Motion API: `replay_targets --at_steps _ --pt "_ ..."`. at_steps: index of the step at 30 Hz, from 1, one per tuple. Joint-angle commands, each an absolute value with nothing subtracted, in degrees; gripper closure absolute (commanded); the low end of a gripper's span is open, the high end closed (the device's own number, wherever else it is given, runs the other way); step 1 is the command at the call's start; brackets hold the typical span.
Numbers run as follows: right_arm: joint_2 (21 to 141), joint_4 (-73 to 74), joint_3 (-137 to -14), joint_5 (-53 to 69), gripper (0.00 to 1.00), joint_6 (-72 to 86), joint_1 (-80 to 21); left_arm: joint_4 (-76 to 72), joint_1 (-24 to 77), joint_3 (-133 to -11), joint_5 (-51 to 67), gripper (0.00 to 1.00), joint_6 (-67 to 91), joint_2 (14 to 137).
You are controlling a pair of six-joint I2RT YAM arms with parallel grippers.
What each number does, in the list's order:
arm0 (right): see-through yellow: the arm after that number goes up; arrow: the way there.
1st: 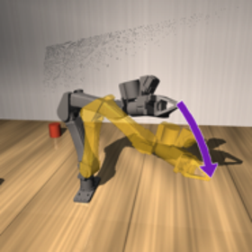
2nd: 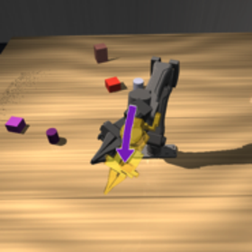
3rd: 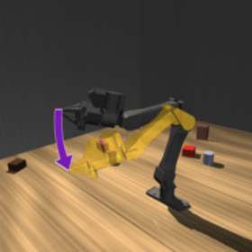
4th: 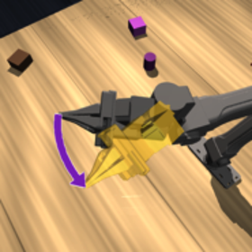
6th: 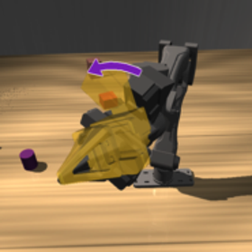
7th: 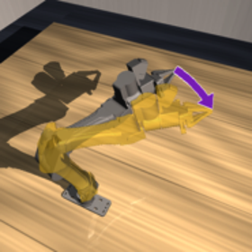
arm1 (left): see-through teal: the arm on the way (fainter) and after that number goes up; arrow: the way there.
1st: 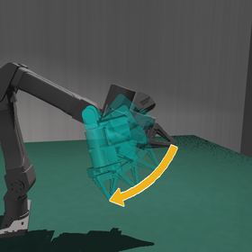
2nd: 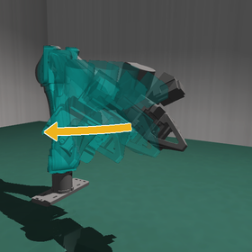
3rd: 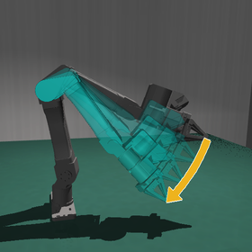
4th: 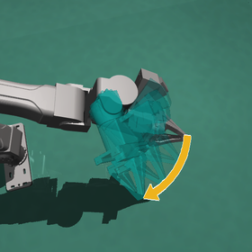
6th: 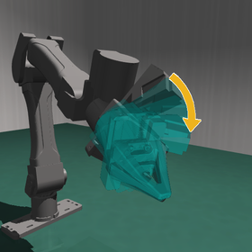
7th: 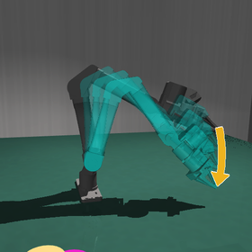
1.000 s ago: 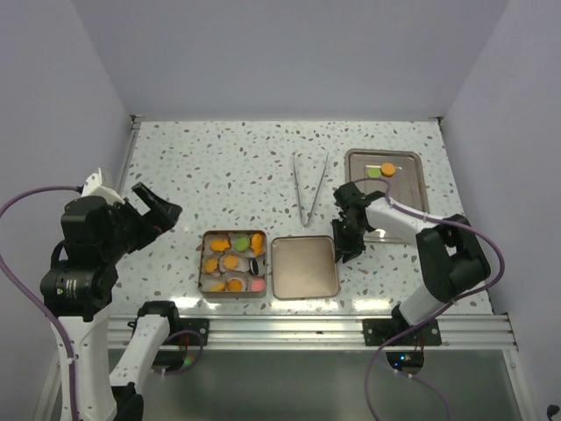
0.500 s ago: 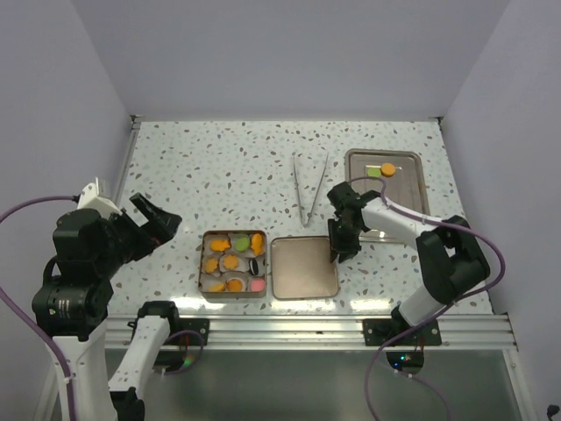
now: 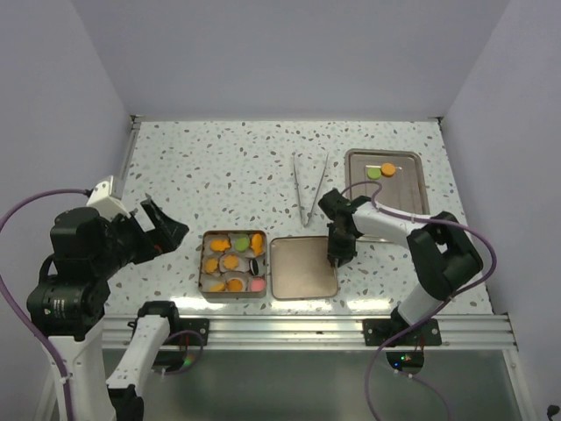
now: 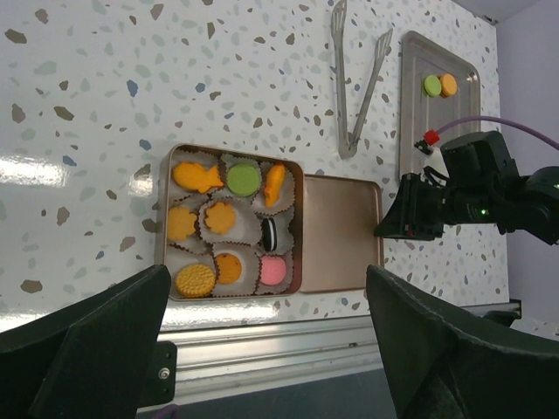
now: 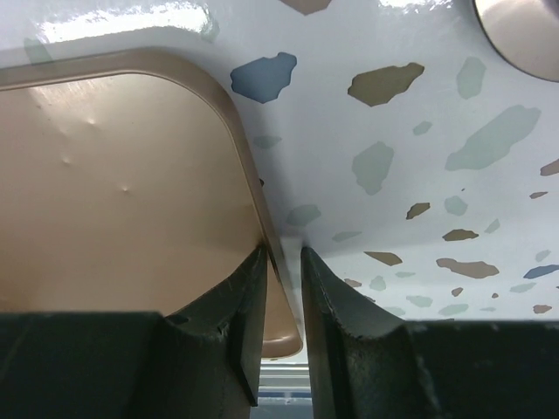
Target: Pack the cookies
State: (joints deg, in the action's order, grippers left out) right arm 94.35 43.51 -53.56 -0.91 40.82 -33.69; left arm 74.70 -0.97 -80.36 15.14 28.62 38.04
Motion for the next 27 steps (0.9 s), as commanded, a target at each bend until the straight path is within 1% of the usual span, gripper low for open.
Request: replay_targets --at_steps 1,3,7,8,12,16,19,22,25,27 --pt "95.89 43.94 -53.88 -6.06 0.74 41.93 -33.92 73.75 -0.61 -78.59 17.23 0.0 27.77 37.97" --pt "95.45 43.86 -54.32 -5.98 0.77 40.52 -33.84 71.81 -0.62 -76.3 17.4 0.0 29.34 38.06" --pt "95.27 43.24 -54.67 -4.57 0.93 37.97 -33.84 67.77 -0.53 -74.27 17.4 0.0 31.81 39.28" --pt "95.19 42.81 -54.93 -4.22 1.0 37.01 -33.92 65.94 -0.53 -73.83 16.27 0.0 32.08 39.29" --pt "92.29 44.38 -56.86 -3.87 1.0 35.51 -33.92 61.53 -0.61 -70.76 15.21 0.0 33.39 39.9" --pt "84.23 50.16 -61.77 -3.52 1.0 35.16 -33.84 55.22 -0.62 -69.87 17.48 0.0 34.54 40.52" --pt "79.39 55.78 -66.68 -3.6 1.0 34.89 -33.84 51.17 -0.61 -68.38 21.08 0.0 35.07 41.22" --pt "75.87 59.92 -71.96 -3.69 1.0 34.63 -33.75 42.23 -0.61 -65.22 26.78 0.0 35.86 41.92" --pt "74.45 62.04 -77.05 -2.64 1.0 34.72 -33.75 35.62 -0.53 -61.36 31.45 0.0 37.44 43.15" --pt "74.09 63.36 -79.62 -0.98 1.0 35.07 -33.75 28.15 -0.53 -58.63 36.11 0.0 39.19 43.77"
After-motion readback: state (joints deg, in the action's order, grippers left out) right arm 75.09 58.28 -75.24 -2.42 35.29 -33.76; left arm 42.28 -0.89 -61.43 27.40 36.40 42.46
